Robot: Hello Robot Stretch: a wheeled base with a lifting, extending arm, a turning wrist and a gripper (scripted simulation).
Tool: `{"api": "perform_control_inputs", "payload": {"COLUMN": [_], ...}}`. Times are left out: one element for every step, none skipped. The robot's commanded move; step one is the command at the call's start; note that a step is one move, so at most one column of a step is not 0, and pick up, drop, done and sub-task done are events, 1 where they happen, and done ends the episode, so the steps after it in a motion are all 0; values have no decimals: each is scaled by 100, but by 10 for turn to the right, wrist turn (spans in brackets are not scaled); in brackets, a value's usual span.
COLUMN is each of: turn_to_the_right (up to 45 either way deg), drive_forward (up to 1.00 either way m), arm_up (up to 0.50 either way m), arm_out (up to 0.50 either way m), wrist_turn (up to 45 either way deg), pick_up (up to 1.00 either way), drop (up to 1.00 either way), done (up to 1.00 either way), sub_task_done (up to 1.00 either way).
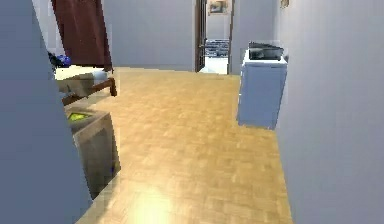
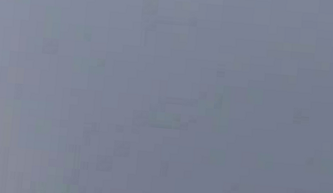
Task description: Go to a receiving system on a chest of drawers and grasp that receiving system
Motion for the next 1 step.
{"api": "perform_control_inputs", "payload": {"turn_to_the_right": [150], "drive_forward": [0], "arm_up": [0], "arm_out": [0], "wrist_turn": [0], "pick_up": [0], "drop": [0], "done": [0], "sub_task_done": [0]}}
